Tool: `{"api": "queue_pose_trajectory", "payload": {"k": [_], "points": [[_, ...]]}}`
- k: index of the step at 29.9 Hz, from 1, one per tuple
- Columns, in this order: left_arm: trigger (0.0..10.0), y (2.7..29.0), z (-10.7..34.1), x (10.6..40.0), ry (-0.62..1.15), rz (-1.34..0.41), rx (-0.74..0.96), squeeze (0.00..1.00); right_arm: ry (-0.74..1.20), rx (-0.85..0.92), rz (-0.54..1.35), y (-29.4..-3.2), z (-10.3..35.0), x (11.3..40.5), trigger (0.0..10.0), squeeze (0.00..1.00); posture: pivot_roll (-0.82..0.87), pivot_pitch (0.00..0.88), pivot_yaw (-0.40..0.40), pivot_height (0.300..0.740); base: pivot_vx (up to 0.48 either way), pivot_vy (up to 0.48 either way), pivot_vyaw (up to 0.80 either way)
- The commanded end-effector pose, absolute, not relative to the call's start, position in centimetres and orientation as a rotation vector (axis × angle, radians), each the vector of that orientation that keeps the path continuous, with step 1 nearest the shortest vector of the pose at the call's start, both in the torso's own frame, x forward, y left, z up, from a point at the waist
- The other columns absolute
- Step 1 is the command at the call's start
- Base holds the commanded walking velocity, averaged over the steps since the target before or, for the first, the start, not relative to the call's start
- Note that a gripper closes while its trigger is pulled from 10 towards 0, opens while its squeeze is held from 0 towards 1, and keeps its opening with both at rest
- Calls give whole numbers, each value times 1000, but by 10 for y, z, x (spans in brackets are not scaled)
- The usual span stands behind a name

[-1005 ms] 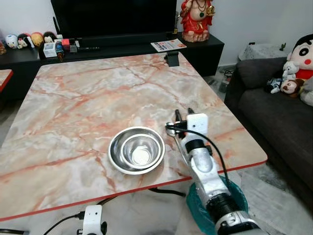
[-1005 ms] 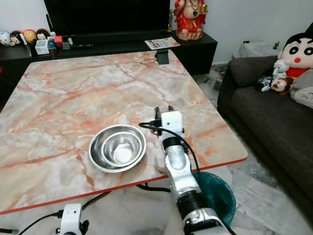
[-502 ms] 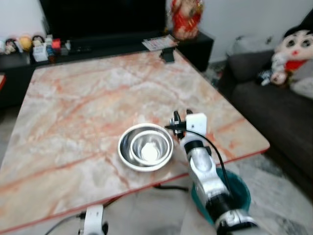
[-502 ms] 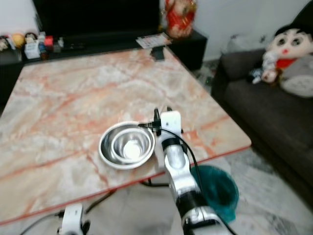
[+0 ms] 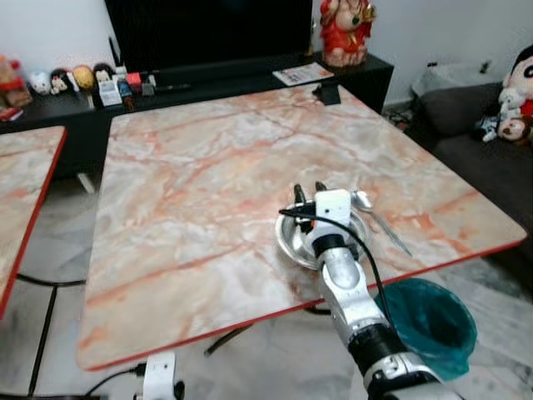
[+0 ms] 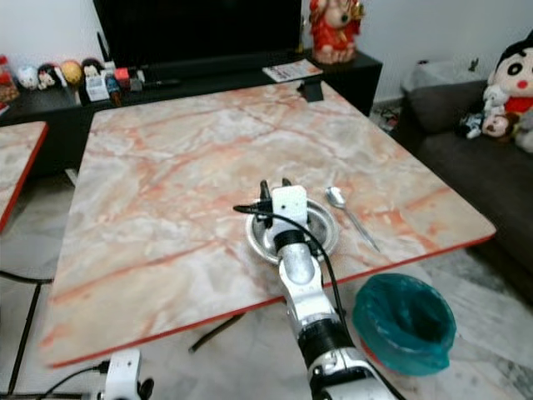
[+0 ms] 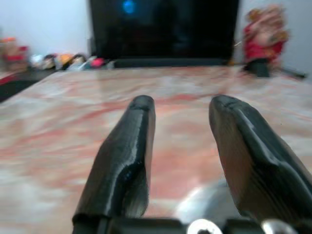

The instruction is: Setting the table

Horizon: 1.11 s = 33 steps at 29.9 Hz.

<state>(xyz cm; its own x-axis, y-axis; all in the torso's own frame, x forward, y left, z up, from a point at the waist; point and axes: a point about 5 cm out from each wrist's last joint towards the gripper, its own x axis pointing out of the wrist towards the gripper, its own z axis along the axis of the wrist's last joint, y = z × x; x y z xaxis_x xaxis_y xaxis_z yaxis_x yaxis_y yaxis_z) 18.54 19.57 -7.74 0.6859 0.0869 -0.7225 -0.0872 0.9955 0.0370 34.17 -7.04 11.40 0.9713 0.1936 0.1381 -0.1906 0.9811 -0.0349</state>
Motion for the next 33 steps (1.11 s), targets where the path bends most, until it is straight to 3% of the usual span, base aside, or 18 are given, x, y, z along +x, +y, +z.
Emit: {"api": "queue_pose_trajectory", "payload": {"k": [1, 8, 29, 33], "points": [[10000, 201, -78, 183, 813, 114, 5, 0, -161, -17, 240, -62, 120, 342, 10000, 0, 5, 0, 19, 740, 0, 480, 0], [10000, 201, -78, 183, 813, 114, 6, 0, -144, -64, 290, -57, 114, 339, 10000, 0, 7, 0, 19, 740, 0, 480, 0], [10000, 203, -77, 184, 809, 124, 6, 0, -155, -57, 340, -51, 116, 338, 10000, 0, 23, 0, 10, 740, 0, 480, 798], [10000, 203, -77, 184, 810, 126, 6, 0, -160, -47, 335, -52, 116, 338, 10000, 0, 22, 0, 10, 740, 0, 480, 256]]}}
